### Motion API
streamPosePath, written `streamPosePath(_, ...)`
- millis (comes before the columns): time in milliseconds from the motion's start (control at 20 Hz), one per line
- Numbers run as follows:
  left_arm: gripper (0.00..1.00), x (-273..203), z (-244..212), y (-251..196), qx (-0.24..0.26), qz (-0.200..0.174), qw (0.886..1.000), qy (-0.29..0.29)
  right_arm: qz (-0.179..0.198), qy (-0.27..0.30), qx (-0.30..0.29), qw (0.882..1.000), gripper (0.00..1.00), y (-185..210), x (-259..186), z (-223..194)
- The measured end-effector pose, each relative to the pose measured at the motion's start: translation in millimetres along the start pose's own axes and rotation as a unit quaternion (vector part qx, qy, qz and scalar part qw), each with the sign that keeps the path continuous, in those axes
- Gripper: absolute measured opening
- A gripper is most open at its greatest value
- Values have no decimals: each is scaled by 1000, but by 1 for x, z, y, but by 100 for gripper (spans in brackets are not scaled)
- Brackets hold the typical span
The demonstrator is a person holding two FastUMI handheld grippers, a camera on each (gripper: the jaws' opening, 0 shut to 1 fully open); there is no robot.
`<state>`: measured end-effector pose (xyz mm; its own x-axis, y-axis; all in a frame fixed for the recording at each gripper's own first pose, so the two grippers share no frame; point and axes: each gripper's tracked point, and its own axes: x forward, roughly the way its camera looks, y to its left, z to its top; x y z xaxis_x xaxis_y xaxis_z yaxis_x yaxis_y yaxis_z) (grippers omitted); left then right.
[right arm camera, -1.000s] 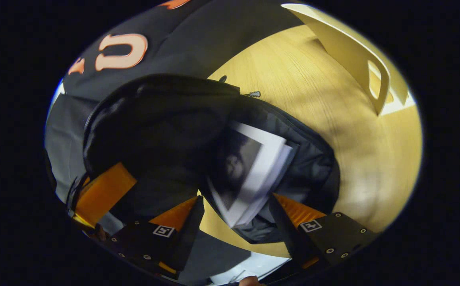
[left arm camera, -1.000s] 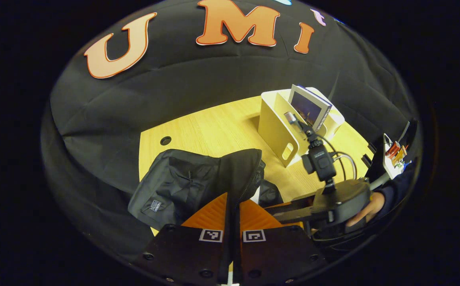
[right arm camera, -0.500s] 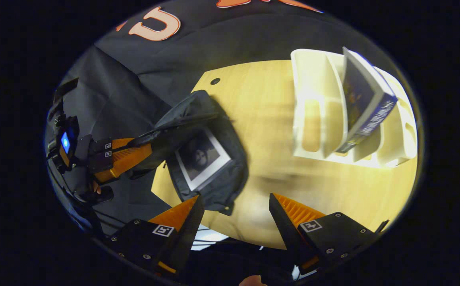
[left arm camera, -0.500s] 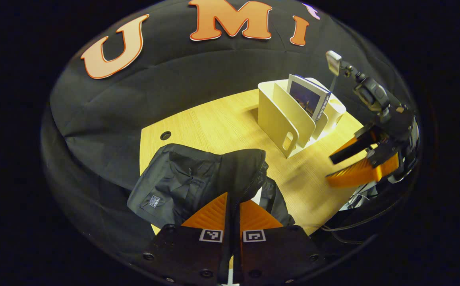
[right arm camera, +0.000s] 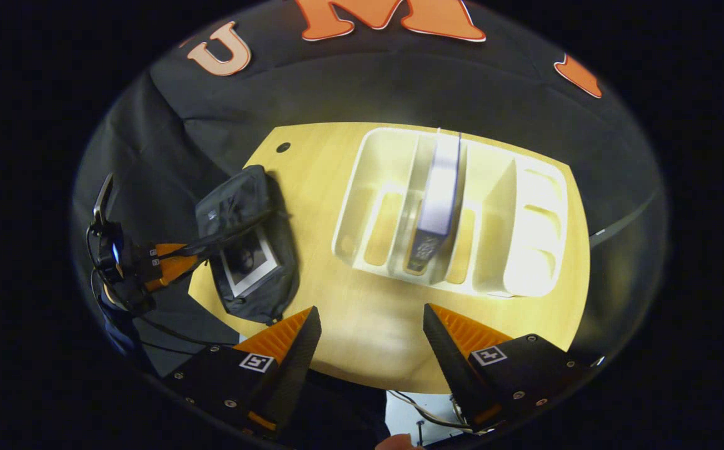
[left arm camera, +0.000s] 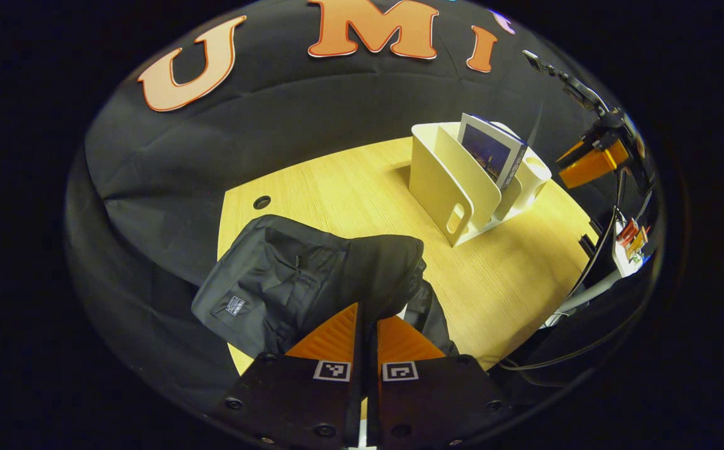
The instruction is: Open the schoolbag, grab two books from the bookshelf and put them into the schoolbag.
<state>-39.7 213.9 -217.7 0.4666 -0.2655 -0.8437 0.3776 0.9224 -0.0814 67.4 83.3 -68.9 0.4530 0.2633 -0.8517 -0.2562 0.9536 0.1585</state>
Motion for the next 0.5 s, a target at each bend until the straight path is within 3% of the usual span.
streamPosePath(250,5,2,1,0,-7,2,1000,11,-13,-3,13,1000,98,-34,2,52)
streamPosePath(500,5,1,5,4,-13,12,1000,20,-21,22,33,999,99,-55,38,90)
